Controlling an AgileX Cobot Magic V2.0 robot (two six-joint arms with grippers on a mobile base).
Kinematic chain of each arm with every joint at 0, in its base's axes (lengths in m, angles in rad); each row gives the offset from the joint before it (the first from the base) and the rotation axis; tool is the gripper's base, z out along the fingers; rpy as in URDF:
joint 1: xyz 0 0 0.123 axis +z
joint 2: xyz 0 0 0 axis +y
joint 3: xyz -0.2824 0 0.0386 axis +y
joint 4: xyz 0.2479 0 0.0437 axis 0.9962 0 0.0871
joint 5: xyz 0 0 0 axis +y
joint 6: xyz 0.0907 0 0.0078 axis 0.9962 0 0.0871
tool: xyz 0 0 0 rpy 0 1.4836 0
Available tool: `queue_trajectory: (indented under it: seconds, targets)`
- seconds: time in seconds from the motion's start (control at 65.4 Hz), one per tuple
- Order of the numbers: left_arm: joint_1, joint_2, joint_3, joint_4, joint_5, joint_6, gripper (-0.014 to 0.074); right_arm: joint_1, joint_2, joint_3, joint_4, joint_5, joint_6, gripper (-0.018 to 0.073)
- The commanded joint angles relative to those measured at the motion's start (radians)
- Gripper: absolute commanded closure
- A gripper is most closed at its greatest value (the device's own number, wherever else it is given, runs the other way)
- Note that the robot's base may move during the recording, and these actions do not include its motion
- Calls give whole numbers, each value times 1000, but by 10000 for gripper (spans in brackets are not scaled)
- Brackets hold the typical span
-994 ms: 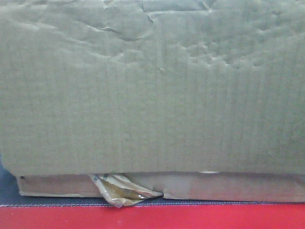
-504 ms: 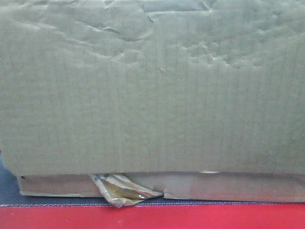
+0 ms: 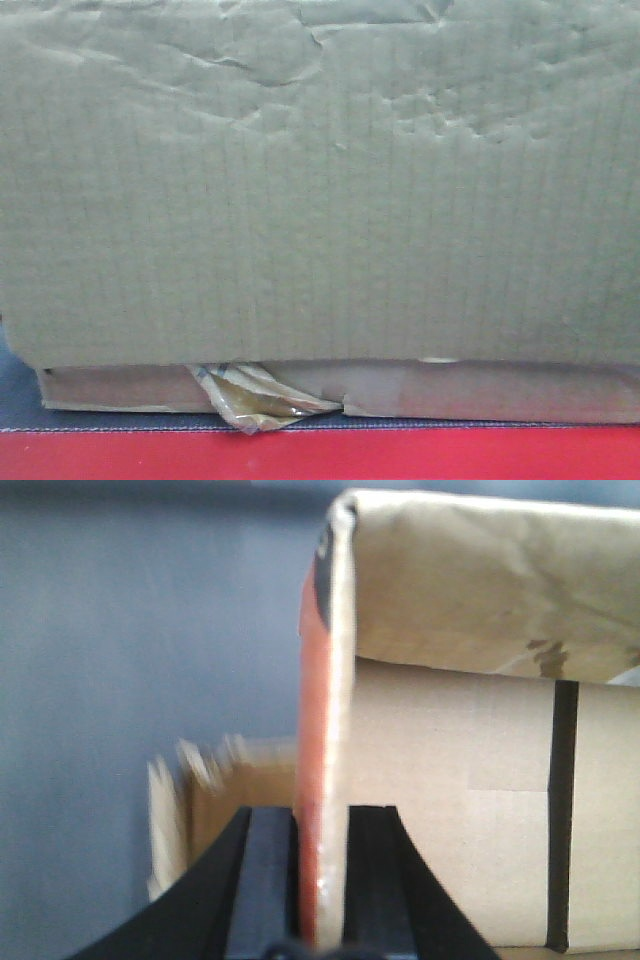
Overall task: Stack two boxes on right shelf middle
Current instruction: 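Lower the open left gripper onto the box wall and close it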
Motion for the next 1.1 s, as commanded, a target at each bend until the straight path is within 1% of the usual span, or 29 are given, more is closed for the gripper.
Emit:
queue_trajectory:
  seconds: [0.0,0.076,0.245,0.413,0.504,0.55,0.611,0.703,0.902,0.948,0.994,1.039,1.085]
  targets:
    - [-38,-1,106,77,-15,-88,707,-4,-4,0,2,-15,1,724]
    - [-44,-1,185,72,-15,-118,707,-4,-4,0,2,-15,1,724]
    - [-44,-1,327,6,-15,-154,707,-4,-4,0,2,-15,1,724]
    - [-44,-1,427,-102,-15,-159,707,-4,-4,0,2,-15,1,724]
    - [-44,1,465,-90,-23,-170,707,-4,-4,0,2,-15,1,724]
    - [-34,3,470,-77,-30,-180,707,-4,-4,0,2,-15,1,724]
    - [-23,9,470,-77,-38,-185,707,-4,-4,0,2,-15,1,724]
    - [-11,15,470,-92,-56,-185,707,-4,-4,0,2,-15,1,724]
    - [-11,22,470,-116,-61,-183,706,-4,-4,0,2,-15,1,724]
    - [-11,22,470,-118,-67,-178,692,-4,-4,0,2,-15,1,724]
    - [-11,22,470,-118,-75,-174,656,-4,-4,0,2,-15,1,724]
    - [-11,22,470,-118,-78,-174,605,-4,-4,0,2,-15,1,724]
    - [-11,22,470,-118,-78,-170,532,-4,-4,0,2,-15,1,724]
